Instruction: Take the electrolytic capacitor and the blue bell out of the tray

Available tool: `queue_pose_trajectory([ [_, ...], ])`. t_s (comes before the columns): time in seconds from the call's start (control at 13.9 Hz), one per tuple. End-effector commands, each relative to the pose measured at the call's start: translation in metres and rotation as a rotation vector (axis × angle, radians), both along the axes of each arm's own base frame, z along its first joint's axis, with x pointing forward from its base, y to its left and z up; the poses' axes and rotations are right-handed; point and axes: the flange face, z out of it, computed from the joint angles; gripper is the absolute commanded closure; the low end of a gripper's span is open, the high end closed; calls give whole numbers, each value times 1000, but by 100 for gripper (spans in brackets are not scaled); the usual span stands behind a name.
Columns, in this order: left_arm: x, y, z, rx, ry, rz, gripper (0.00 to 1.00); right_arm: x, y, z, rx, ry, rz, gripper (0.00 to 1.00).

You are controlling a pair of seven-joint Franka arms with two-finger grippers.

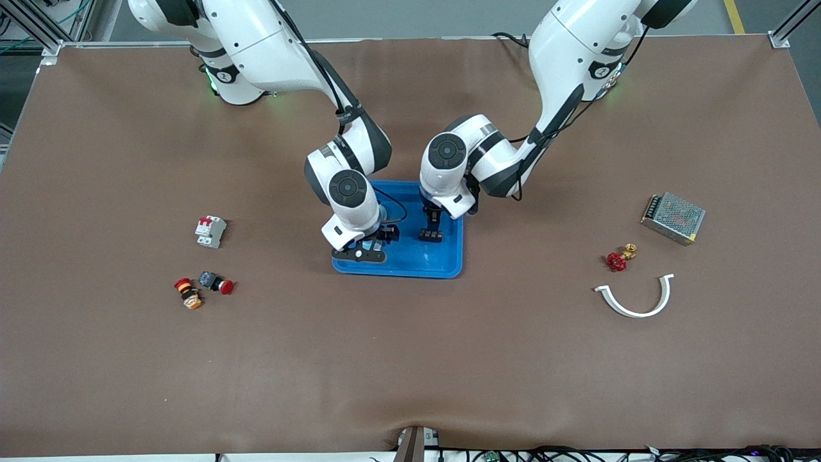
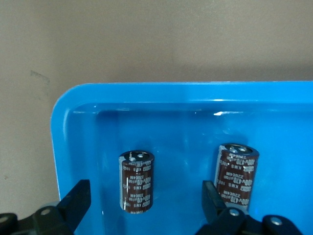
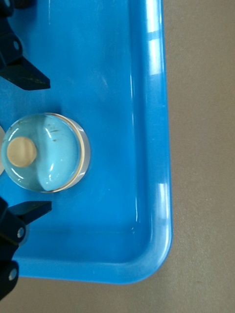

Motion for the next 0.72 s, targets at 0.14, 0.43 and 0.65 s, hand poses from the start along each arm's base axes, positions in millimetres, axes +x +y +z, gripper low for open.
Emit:
queue_pose_trajectory([
  [0.14,1,-7,-5,2,-25,14,0,3,-6,-5,-21,3,-13,0],
  [0.43,1,-6,-8,4,-21,16,0,2,-7,-5,-21,3,-15,0],
  [0.65,-2,-9,-9,6,-20,31,0,3,-7,-5,-18,-1,-17,0],
])
